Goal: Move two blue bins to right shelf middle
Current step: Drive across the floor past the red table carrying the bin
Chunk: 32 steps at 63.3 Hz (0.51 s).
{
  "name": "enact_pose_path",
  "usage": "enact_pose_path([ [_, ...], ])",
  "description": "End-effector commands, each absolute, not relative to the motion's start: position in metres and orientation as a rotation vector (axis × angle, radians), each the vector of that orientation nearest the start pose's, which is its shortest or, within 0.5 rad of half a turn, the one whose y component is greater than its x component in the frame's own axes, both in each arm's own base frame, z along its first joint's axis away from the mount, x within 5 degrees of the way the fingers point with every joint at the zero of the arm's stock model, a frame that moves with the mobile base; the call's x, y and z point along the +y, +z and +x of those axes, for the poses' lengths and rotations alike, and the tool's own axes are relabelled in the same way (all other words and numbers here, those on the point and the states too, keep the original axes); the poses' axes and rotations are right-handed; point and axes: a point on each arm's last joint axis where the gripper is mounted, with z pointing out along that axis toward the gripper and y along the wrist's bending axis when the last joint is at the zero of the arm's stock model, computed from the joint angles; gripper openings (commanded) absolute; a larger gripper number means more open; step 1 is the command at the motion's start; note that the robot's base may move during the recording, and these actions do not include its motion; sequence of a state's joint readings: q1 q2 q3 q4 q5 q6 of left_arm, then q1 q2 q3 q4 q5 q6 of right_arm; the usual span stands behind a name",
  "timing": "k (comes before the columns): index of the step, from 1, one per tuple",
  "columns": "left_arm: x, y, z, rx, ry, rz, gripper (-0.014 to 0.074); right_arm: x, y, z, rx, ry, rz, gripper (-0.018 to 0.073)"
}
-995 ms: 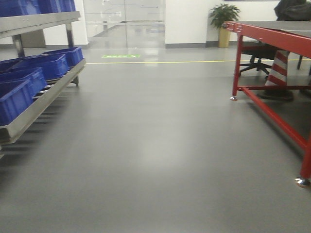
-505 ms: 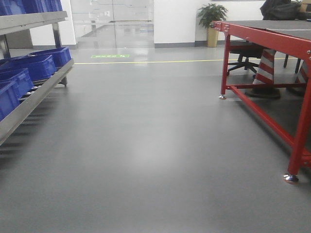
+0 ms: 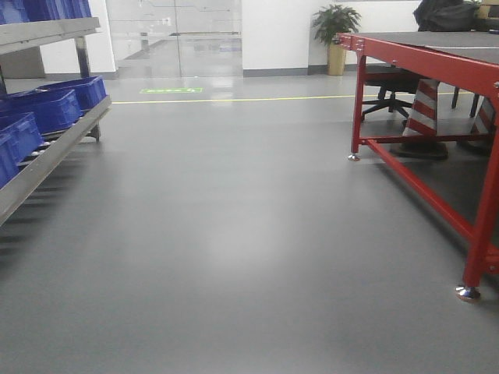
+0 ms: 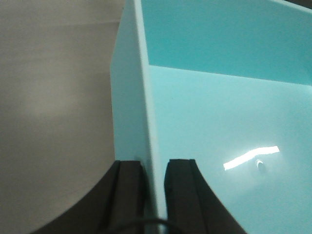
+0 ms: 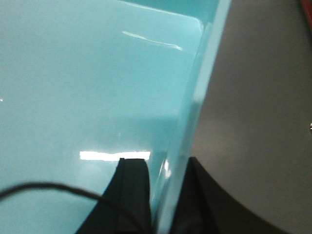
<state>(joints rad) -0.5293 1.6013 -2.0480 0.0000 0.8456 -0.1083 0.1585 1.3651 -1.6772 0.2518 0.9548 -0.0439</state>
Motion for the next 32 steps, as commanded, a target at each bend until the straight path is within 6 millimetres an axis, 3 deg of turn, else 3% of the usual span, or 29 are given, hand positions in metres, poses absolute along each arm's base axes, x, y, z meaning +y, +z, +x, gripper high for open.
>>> enact_pose_path([
  [1,-0.1678,0.5390,0.2847,1.767,-0.474,0.370,-0.0111,0.0591,0.4854,0.2702,2.071,0.328,-0.210,-0.0153],
  [32,-0.1678,0.5390,0.2847,1.767,-0.474,0.370,-0.0111,0.0591,0.4854,0.2702,2.071,0.328,-0.210,-0.0153],
])
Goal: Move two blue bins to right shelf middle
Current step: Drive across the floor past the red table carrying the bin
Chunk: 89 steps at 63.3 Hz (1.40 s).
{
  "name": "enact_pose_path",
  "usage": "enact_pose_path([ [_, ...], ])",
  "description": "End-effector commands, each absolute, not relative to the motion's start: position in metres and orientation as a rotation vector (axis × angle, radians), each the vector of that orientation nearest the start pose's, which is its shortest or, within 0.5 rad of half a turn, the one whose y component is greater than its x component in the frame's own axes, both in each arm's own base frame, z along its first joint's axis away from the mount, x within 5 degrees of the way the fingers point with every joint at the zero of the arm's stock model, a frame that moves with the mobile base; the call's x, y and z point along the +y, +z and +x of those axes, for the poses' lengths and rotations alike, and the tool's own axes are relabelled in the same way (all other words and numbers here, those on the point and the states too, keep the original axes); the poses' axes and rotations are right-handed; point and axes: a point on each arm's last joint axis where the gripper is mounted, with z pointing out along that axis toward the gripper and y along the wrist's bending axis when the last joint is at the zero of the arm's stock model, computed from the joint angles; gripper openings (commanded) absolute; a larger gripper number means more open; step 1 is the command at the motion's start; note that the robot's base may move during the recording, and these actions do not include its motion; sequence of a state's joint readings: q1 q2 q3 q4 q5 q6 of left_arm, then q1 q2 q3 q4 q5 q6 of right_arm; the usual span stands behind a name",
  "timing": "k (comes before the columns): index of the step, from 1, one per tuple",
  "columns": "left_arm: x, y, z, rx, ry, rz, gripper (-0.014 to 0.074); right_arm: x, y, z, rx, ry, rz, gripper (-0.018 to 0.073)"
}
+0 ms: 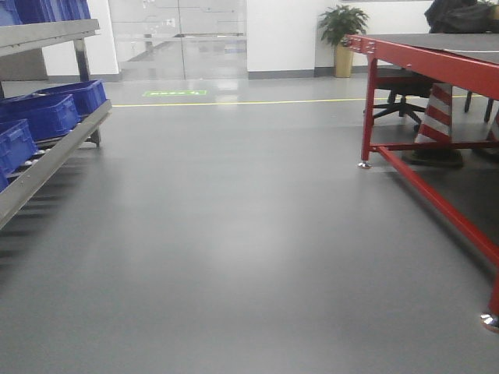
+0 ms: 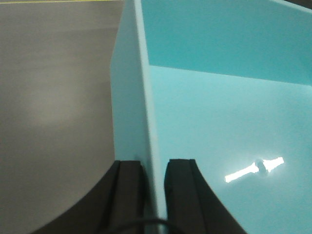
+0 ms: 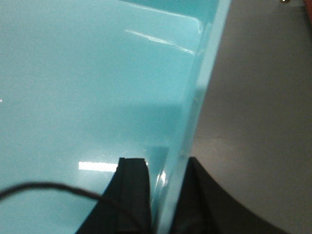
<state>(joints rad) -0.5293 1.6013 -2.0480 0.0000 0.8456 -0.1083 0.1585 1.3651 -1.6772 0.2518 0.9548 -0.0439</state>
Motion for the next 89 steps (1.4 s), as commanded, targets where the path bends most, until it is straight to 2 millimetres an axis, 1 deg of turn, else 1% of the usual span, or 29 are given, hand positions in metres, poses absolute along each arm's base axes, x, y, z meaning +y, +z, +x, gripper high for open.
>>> enact_pose_path([
  [1,-0.1678,0.5390,0.2847,1.767,-0.474,0.370,-0.0111,0.0591,0.4854,0.2702,2.071,0.328,-0.210,-0.0153],
  [89,-0.1682,0.5377,0.2865,1.767,-0.464,0.372,-0.0111,0.0591,0.4855,0.2703,2.069,0.328,-0.210,-0.0153],
])
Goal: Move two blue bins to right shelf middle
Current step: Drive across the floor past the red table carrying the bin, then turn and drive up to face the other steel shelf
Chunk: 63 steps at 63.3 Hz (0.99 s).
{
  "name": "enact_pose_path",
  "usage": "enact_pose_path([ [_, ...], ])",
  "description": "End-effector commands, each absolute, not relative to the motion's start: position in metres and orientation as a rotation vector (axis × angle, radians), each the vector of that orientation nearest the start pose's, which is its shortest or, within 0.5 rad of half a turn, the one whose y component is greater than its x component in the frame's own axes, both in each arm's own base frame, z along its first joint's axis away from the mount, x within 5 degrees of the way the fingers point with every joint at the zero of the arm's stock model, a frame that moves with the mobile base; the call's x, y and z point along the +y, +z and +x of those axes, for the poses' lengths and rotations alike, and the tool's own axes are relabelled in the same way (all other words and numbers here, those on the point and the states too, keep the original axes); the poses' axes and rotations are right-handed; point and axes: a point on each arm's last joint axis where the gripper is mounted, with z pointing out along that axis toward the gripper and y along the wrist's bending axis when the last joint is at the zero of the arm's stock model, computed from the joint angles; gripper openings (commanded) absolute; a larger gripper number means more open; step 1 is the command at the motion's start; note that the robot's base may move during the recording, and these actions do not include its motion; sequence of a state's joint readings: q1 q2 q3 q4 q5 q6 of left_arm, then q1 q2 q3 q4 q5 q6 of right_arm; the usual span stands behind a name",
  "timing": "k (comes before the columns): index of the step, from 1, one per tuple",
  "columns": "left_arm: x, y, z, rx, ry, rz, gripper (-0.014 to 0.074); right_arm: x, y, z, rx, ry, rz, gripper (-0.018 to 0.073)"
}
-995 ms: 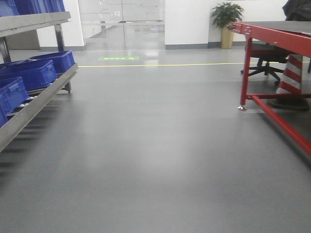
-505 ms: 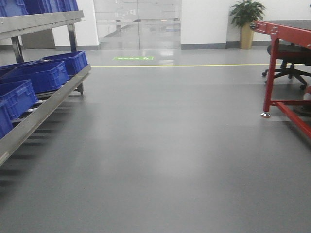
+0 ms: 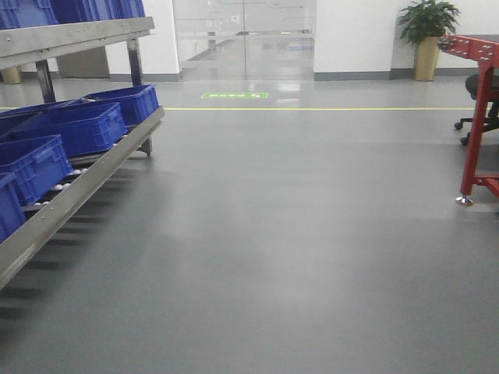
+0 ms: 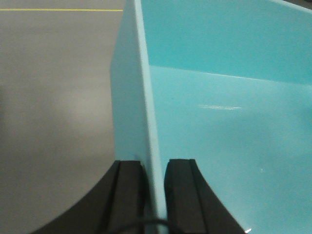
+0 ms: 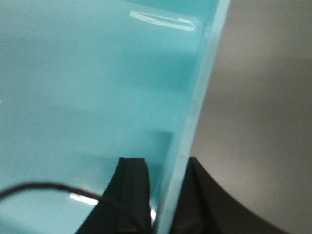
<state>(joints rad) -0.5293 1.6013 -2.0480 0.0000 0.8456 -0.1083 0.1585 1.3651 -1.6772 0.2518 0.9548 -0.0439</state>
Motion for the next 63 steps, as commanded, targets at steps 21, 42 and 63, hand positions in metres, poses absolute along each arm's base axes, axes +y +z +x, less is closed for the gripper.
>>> enact_pose_path([
  [21,-0.177,0.525,0.301,1.794,-0.458,0.377,-0.0111,0.059,0.485,0.270,2.069,0.328,-0.210,-0.0153],
  [42,-0.192,0.498,0.327,1.857,-0.444,0.391,-0.0111,0.059,0.486,0.270,2.067,0.328,-0.209,-0.0153],
  [63,-0.205,0.475,0.349,1.878,-0.439,0.395,-0.0111,0.059,0.486,0.271,2.064,0.328,-0.208,-0.0153],
])
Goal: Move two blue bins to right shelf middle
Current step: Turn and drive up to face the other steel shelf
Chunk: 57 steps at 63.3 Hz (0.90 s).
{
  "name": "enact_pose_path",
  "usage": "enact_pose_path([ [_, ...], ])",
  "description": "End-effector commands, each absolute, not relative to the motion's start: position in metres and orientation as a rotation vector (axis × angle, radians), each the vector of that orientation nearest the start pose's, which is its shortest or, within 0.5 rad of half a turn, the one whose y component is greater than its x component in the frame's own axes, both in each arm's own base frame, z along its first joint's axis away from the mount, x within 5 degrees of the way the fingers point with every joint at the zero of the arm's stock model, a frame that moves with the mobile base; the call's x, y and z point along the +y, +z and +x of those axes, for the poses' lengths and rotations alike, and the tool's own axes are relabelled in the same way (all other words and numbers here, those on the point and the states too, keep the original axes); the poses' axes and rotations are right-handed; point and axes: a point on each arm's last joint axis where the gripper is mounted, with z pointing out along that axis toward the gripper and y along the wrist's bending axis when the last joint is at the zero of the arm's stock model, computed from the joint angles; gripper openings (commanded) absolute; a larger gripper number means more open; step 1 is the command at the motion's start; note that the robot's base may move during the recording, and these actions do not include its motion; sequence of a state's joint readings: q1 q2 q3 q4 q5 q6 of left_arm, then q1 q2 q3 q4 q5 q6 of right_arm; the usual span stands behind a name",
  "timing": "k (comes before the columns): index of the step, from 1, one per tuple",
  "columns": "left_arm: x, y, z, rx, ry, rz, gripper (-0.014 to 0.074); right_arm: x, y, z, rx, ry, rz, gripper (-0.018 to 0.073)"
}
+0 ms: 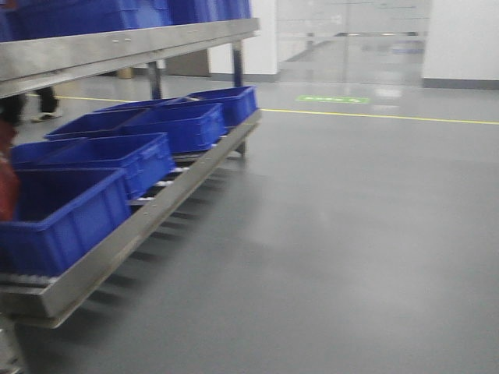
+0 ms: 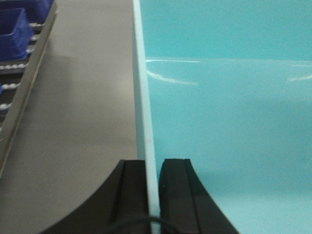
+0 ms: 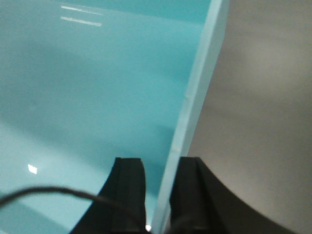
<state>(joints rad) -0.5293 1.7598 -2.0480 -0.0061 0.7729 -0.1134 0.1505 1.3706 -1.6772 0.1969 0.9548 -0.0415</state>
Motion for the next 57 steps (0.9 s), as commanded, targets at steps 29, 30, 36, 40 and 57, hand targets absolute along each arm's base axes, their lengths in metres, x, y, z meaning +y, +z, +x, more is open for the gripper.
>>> enact_pose_path([
  [29,-0.217,0.458,0.370,1.841,-0.441,0.389,-0.0111,0.059,0.486,0.271,2.064,0.328,-0.208,-0.0153],
  [30,-0.217,0.457,0.371,1.845,-0.440,0.390,-0.0111,0.059,0.486,0.271,2.064,0.328,-0.208,-0.0153],
  [36,-0.217,0.458,0.370,1.843,-0.440,0.390,-0.0111,0.059,0.486,0.271,2.064,0.328,-0.208,-0.0153],
  [40,-0.217,0.458,0.371,1.841,-0.441,0.389,-0.0111,0.059,0.486,0.271,2.064,0.328,-0.208,-0.0153],
  [57,-0.217,0.458,0.371,1.841,-0.441,0.389,-0.0111,0.059,0.486,0.271,2.064,0.328,-0.208,-0.0153],
])
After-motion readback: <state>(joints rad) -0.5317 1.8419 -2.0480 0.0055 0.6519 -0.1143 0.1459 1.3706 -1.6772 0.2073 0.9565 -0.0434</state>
